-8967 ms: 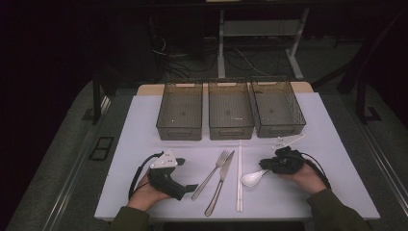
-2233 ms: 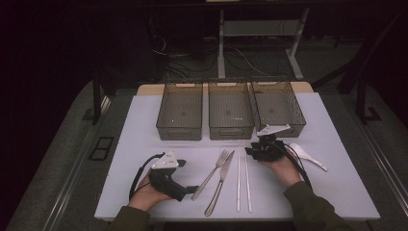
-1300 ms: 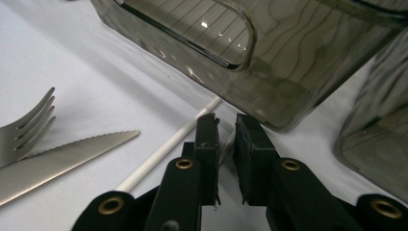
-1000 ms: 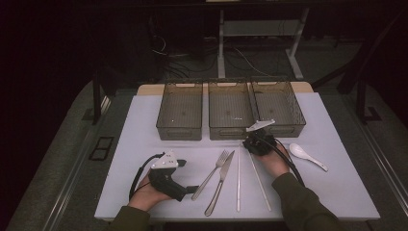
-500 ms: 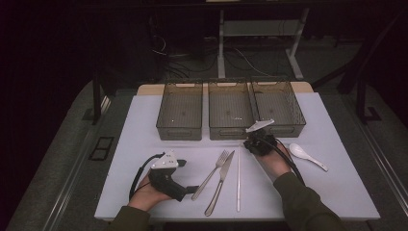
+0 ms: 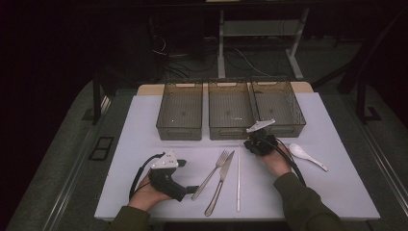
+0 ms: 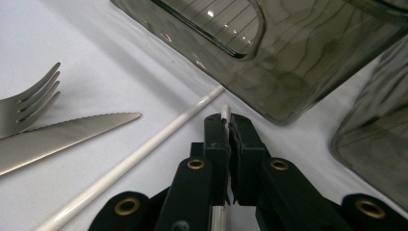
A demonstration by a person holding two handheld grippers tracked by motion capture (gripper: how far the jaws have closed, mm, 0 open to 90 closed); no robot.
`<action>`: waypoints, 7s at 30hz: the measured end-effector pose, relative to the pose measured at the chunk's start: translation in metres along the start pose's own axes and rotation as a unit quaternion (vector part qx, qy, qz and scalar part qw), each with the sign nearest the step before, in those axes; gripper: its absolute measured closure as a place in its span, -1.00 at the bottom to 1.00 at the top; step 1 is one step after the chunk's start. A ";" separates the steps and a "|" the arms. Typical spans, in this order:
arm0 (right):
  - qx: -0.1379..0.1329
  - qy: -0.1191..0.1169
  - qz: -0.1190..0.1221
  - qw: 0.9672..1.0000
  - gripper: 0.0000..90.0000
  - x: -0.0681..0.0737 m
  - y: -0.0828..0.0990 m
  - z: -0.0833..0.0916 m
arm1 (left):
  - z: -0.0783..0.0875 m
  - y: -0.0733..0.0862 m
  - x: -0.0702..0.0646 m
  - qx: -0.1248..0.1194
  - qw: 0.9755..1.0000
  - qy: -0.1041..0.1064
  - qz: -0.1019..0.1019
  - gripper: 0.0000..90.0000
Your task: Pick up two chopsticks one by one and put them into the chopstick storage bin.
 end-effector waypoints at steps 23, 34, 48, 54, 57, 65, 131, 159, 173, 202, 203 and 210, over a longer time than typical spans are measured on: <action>-0.015 -0.058 -0.001 0.998 0.36 0.011 0.068 0.074 | 0.000 0.001 0.000 0.004 1.000 0.000 -0.005 -1.00; 0.007 -0.039 -0.009 0.999 0.72 -0.001 0.096 0.068 | -0.001 0.001 0.000 0.006 1.000 -0.003 -0.003 -1.00; 0.006 -0.017 -0.021 1.000 0.88 0.001 0.103 0.064 | -0.005 0.001 -0.003 0.007 1.000 0.002 -0.002 -1.00; 0.002 -0.032 -0.038 0.999 0.89 -0.001 0.102 0.064 | -0.004 0.002 -0.002 0.011 1.000 0.002 -0.007 -1.00; 0.004 -0.038 -0.041 0.998 0.89 -0.002 0.103 0.065 | -0.003 0.001 -0.002 0.009 1.000 0.001 -0.007 -1.00; -0.011 -0.047 -0.055 0.997 0.89 -0.013 0.103 0.079 | -0.002 0.001 -0.001 0.008 1.000 0.000 -0.007 -1.00; -0.120 -0.120 -0.033 0.985 0.89 0.019 -0.104 0.082 | 0.000 -0.006 0.000 -0.023 1.000 0.000 0.003 -1.00; -0.117 -0.116 -0.020 0.986 0.89 0.069 -0.218 0.031 | 0.001 -0.010 0.000 -0.036 0.999 -0.001 -0.003 -1.00; -0.119 -0.110 -0.027 0.986 0.88 0.086 -0.244 -0.003 | 0.002 -0.012 0.001 -0.041 0.999 0.002 -0.003 -1.00; -0.053 -0.122 -0.004 0.991 0.24 0.098 -0.211 -0.030 | 0.002 -0.010 0.003 -0.034 0.999 0.003 -0.003 -1.00; -0.056 -0.125 -0.002 0.991 0.19 0.098 -0.209 -0.026 | 0.002 -0.009 0.003 -0.032 0.999 0.004 -0.004 -1.00; -0.075 -0.130 0.016 0.989 -0.05 0.090 -0.189 0.002 | 0.000 -0.009 0.001 -0.033 0.999 0.003 -0.003 -1.00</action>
Point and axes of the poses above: each handheld gripper's, and its own axes: z roughly backward along the jaws, y roughly out of its underside, x roughly to its left, the point moved 9 cm from there along -z, roughly forward along the jaws, and after that the axes turned 7 degrees about x, right-handed, at the moved point
